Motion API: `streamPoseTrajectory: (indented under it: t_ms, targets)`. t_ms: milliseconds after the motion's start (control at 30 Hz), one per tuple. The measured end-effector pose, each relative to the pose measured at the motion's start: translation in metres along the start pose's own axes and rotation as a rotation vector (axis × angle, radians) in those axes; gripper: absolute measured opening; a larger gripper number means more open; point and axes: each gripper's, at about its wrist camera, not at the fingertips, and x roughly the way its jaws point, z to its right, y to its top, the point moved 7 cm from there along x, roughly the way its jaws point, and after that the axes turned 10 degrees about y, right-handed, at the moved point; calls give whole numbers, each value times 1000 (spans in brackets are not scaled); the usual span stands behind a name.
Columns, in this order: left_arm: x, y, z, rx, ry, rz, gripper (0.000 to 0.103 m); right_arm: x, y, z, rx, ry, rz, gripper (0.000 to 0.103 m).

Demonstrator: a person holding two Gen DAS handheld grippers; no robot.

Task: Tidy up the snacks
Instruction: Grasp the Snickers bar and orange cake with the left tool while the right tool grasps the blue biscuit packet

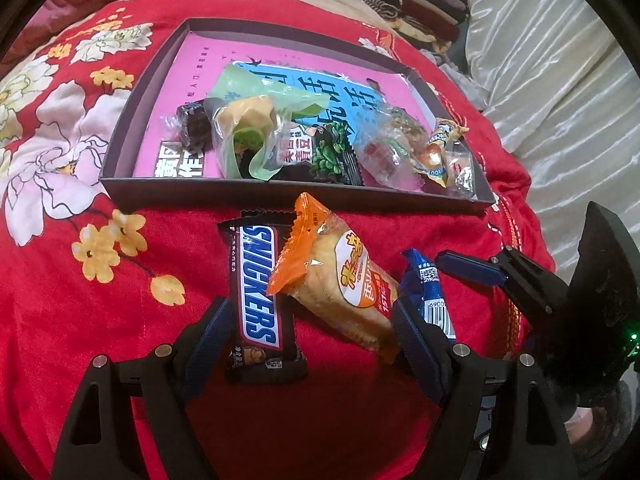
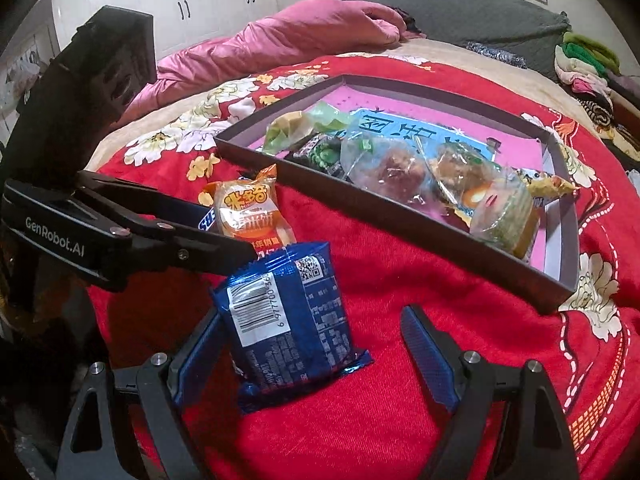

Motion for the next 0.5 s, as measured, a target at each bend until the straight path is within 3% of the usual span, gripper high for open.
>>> streamPoseTrajectory:
  t_ms: [367, 500]
  targets:
    - [3, -1, 1, -5, 2, -1, 82, 6, 1, 1, -1, 18, -9, 86]
    - [6, 0, 1, -10, 5, -2, 82, 7, 1, -1, -1, 37, -11, 78]
